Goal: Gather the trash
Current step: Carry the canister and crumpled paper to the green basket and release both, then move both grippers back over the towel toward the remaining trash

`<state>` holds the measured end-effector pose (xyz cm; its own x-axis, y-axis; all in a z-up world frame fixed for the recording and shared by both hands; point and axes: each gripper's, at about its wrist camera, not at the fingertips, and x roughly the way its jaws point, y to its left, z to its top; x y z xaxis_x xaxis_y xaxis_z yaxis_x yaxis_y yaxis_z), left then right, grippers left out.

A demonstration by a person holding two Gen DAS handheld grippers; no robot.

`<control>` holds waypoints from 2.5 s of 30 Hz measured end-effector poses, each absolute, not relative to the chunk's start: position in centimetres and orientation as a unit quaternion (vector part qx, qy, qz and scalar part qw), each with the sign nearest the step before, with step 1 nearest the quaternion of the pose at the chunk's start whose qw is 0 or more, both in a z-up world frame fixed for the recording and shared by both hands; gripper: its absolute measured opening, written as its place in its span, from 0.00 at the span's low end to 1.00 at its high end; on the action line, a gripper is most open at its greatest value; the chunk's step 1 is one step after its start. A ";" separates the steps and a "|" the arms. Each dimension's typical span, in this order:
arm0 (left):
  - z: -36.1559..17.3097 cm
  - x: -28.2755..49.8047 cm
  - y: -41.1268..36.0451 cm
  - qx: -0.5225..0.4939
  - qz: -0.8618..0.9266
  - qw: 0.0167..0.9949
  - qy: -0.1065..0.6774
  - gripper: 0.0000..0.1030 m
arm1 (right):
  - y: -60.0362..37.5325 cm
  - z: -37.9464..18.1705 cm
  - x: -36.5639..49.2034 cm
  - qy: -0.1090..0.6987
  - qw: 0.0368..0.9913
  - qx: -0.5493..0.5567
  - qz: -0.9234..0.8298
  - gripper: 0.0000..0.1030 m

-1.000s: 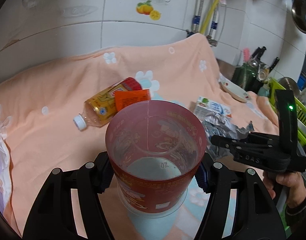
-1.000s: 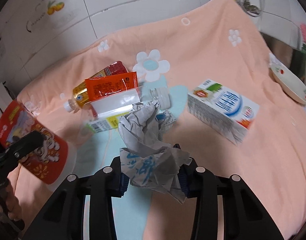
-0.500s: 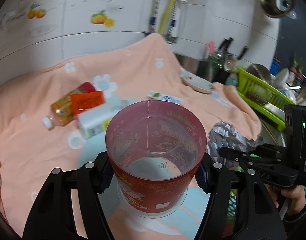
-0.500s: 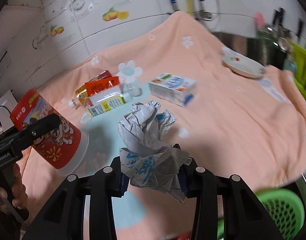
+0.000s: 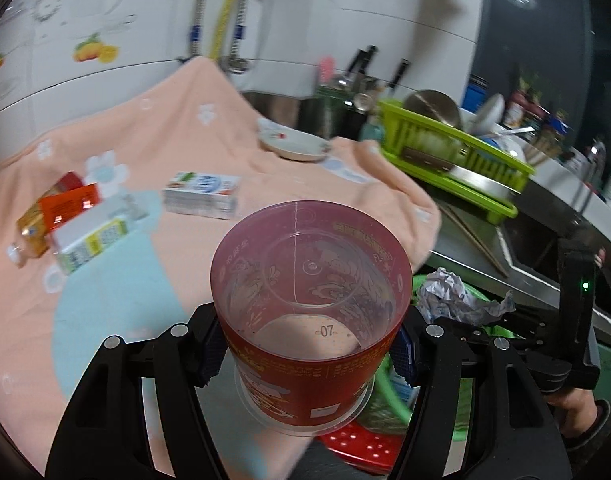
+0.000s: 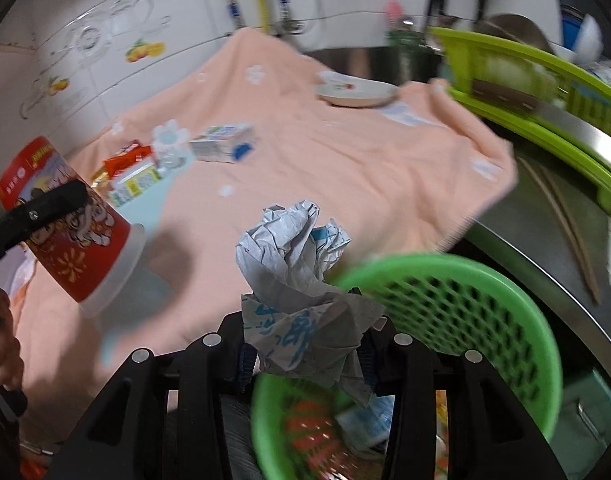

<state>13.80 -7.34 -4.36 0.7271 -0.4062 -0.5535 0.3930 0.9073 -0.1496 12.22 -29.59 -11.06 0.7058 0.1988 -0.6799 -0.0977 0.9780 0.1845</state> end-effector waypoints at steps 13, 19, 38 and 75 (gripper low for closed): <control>-5.5 12.6 -16.0 0.026 -0.288 0.899 0.327 0.63 | -36.4 -12.6 8.6 0.379 0.920 0.098 0.009 0.63; -6.5 12.5 -18.7 0.040 -0.307 0.887 0.343 0.63 | -37.7 -12.4 7.6 0.368 0.924 0.099 -0.006 0.69; -9.2 12.4 -21.7 0.063 -0.339 0.856 0.384 0.74 | -38.9 -11.9 6.6 0.354 0.929 0.112 -0.015 0.77; -6.8 23.3 3.2 0.026 -0.124 0.924 0.361 0.72 | -24.3 -7.6 22.5 0.370 0.913 -0.019 0.169 0.83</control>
